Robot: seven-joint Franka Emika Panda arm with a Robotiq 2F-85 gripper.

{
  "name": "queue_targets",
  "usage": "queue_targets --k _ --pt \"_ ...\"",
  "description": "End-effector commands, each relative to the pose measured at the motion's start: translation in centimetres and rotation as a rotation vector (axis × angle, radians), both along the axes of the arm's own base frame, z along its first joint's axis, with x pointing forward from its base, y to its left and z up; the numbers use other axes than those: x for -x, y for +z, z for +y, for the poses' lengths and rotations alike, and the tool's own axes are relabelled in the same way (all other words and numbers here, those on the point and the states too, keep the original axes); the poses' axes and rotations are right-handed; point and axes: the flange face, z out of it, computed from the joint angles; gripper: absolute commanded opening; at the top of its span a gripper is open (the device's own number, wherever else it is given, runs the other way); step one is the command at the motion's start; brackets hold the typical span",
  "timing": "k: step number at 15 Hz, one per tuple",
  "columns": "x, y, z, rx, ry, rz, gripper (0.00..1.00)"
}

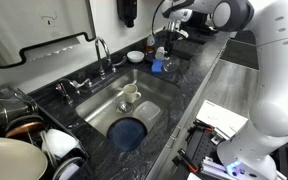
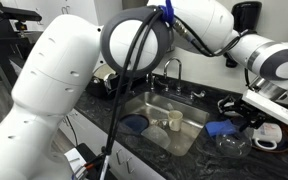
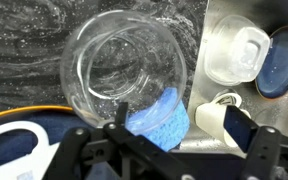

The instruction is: Remove the clear bowl from the sink and put it on the counter

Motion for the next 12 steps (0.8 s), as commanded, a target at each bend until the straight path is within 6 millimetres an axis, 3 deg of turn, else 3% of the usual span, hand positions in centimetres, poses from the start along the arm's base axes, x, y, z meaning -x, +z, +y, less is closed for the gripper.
queue_targets --k 1,7,10,12 --pt "0.3 5.0 1.0 0.092 0.105 -0.074 1.00" --pt "0.8 5.4 2.8 0.112 0.250 -0.067 1.00" --pt "1.2 5.6 5.3 0.166 0.385 -0.032 1.00" --pt "1.2 7.3 6.7 0.230 0.465 -0.034 1.00"
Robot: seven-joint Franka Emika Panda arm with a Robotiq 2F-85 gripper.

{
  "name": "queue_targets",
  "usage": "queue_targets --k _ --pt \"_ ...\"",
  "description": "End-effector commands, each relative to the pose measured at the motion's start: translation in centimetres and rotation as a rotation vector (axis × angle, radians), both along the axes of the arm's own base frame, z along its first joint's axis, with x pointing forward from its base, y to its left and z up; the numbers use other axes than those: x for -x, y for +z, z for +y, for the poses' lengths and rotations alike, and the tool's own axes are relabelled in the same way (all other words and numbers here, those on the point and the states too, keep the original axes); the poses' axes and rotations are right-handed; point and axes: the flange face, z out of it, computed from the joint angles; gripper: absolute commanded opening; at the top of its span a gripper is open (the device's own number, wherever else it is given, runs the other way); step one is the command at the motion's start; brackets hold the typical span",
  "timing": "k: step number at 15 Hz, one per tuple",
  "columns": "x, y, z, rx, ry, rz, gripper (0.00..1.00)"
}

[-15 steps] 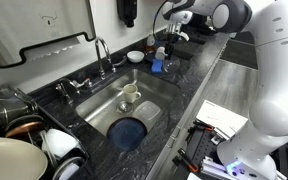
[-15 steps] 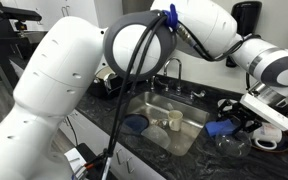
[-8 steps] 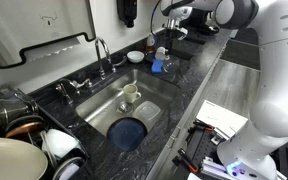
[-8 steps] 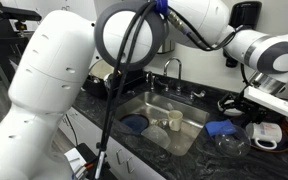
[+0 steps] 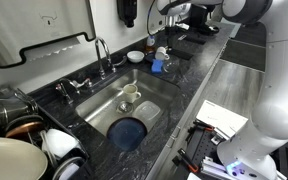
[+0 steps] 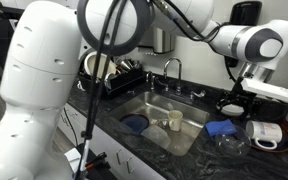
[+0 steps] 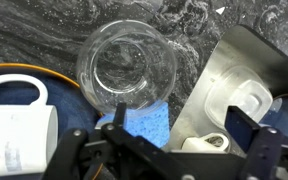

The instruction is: Remove the clear bowl from the sink and put it on the counter

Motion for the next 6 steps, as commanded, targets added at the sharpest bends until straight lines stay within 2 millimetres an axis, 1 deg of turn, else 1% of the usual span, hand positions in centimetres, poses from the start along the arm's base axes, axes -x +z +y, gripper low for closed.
queue_targets --k 1,3,6 --pt "1.2 4.0 3.6 0.111 0.160 -0.038 1.00" --pt "1.3 6.0 5.0 0.165 0.221 -0.084 1.00" --pt "2.2 8.2 5.7 0.189 0.234 -0.154 1.00"
